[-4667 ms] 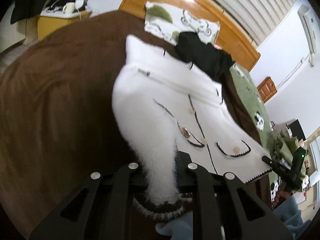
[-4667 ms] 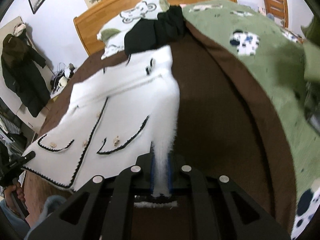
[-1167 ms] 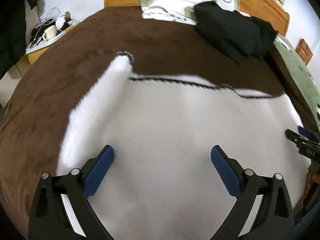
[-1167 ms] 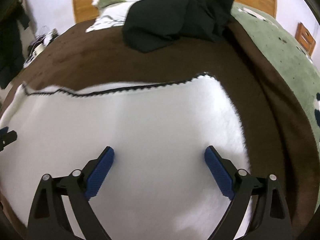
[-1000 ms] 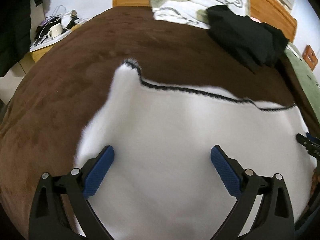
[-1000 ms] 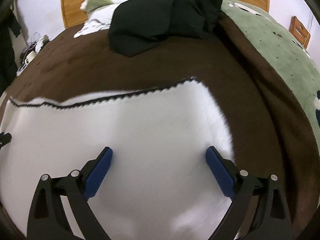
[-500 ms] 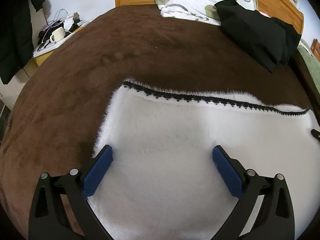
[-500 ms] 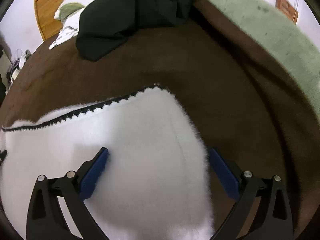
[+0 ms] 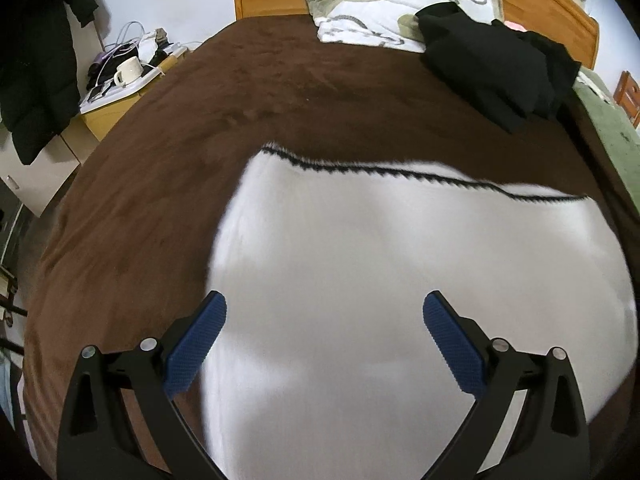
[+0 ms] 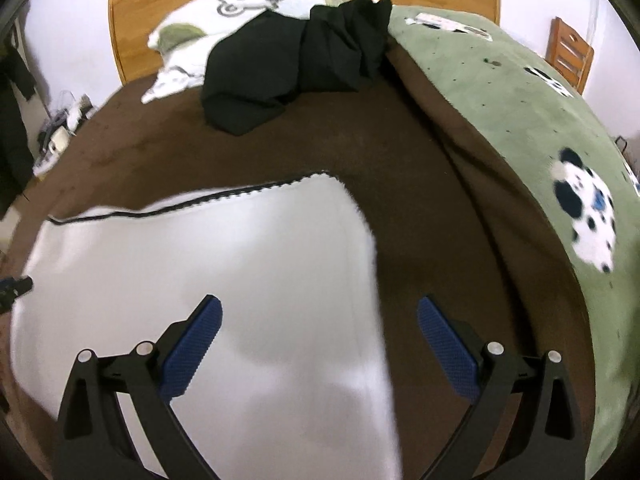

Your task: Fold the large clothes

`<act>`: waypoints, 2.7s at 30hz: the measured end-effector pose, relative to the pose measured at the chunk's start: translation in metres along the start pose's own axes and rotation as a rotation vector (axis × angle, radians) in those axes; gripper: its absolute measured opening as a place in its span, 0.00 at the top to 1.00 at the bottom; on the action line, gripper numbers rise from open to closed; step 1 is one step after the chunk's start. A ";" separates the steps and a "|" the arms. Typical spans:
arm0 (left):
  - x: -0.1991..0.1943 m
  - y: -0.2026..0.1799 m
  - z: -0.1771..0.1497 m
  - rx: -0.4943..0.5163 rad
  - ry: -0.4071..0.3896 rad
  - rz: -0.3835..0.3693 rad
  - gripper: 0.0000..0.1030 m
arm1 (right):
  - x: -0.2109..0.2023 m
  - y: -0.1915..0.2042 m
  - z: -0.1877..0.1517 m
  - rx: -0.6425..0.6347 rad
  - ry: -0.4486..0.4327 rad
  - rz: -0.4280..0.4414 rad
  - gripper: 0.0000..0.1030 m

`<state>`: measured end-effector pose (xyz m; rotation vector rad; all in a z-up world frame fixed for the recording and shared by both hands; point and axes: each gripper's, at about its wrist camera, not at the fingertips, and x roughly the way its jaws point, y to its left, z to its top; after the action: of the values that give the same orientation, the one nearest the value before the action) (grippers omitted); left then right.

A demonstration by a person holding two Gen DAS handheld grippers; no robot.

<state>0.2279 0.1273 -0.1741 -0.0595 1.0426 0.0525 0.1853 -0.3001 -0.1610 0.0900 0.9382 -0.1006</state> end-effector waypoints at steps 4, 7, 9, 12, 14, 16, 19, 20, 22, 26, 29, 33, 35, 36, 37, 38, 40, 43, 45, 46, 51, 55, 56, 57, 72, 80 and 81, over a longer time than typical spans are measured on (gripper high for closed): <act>-0.024 -0.008 -0.019 0.019 0.005 -0.006 0.06 | -0.021 0.002 -0.017 0.026 0.003 0.039 0.06; -0.037 -0.016 -0.030 0.062 0.010 0.006 0.06 | -0.032 0.003 -0.030 0.030 0.017 0.042 0.06; -0.042 -0.019 -0.036 0.061 0.017 -0.010 0.06 | -0.038 0.002 -0.041 0.039 0.031 0.043 0.06; -0.045 -0.024 -0.046 0.038 0.025 -0.049 0.06 | -0.042 0.000 -0.054 0.065 0.050 0.054 0.06; -0.042 -0.029 -0.051 0.040 0.034 -0.053 0.06 | -0.044 -0.004 -0.065 0.097 0.057 0.069 0.06; -0.038 -0.037 -0.057 0.051 0.033 -0.051 0.06 | -0.045 -0.010 -0.074 0.152 0.069 0.090 0.06; -0.028 -0.048 -0.065 0.061 0.042 -0.041 0.06 | -0.047 -0.016 -0.085 0.202 0.084 0.106 0.06; -0.026 -0.049 -0.067 0.062 0.052 -0.039 0.06 | -0.047 -0.018 -0.088 0.211 0.091 0.108 0.06; -0.015 -0.051 -0.073 0.059 0.078 -0.036 0.06 | -0.046 -0.021 -0.095 0.234 0.104 0.113 0.06; -0.004 -0.051 -0.081 0.051 0.077 -0.040 0.06 | -0.045 -0.029 -0.107 0.279 0.116 0.128 0.06; 0.001 -0.056 -0.084 0.079 0.072 -0.023 0.05 | -0.048 -0.036 -0.116 0.342 0.101 0.162 0.06; 0.004 -0.056 -0.082 0.070 0.083 -0.017 0.05 | -0.043 -0.044 -0.126 0.437 0.099 0.233 0.06; 0.004 -0.057 -0.082 0.067 0.087 -0.019 0.05 | -0.037 -0.049 -0.131 0.501 0.107 0.289 0.06; 0.004 -0.057 -0.083 0.068 0.086 -0.020 0.05 | -0.035 -0.051 -0.132 0.526 0.107 0.310 0.06; 0.004 -0.057 -0.084 0.069 0.081 -0.023 0.05 | -0.032 -0.054 -0.135 0.569 0.108 0.345 0.06; 0.004 -0.057 -0.085 0.069 0.078 -0.024 0.05 | -0.030 -0.057 -0.137 0.605 0.104 0.372 0.08; 0.006 -0.056 -0.085 0.069 0.075 -0.028 0.05 | -0.024 -0.065 -0.144 0.696 0.093 0.454 0.09; 0.007 -0.056 -0.085 0.071 0.073 -0.029 0.05 | -0.013 -0.076 -0.155 0.790 0.102 0.520 0.10; 0.007 -0.054 -0.086 0.072 0.070 -0.029 0.05 | -0.008 -0.081 -0.161 0.860 0.089 0.581 0.10; 0.007 -0.054 -0.086 0.072 0.067 -0.030 0.05 | -0.005 -0.083 -0.163 0.890 0.083 0.597 0.10; 0.007 -0.054 -0.088 0.076 0.058 -0.037 0.05 | 0.002 -0.079 -0.151 0.873 0.075 0.576 0.10; 0.005 -0.054 -0.089 0.077 0.051 -0.038 0.05 | 0.010 -0.069 -0.137 0.848 0.066 0.543 0.21; 0.005 -0.054 -0.090 0.077 0.049 -0.039 0.05 | 0.013 -0.067 -0.134 0.848 0.071 0.517 0.27; 0.005 -0.054 -0.090 0.078 0.046 -0.039 0.05 | 0.015 -0.066 -0.133 0.853 0.072 0.496 0.36; 0.003 -0.053 -0.091 0.079 0.025 -0.042 0.05 | -0.003 -0.070 -0.131 0.952 -0.063 0.591 0.85; -0.002 -0.060 -0.088 0.079 0.066 -0.022 0.06 | -0.045 -0.072 -0.113 0.892 -0.109 0.621 0.89; -0.004 -0.061 -0.089 0.081 0.073 -0.027 0.06 | -0.050 -0.074 -0.114 0.886 -0.110 0.615 0.89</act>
<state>0.1537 0.0597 -0.2141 -0.0025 1.1158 -0.0164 0.0554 -0.3576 -0.1900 1.1703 0.6640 0.0568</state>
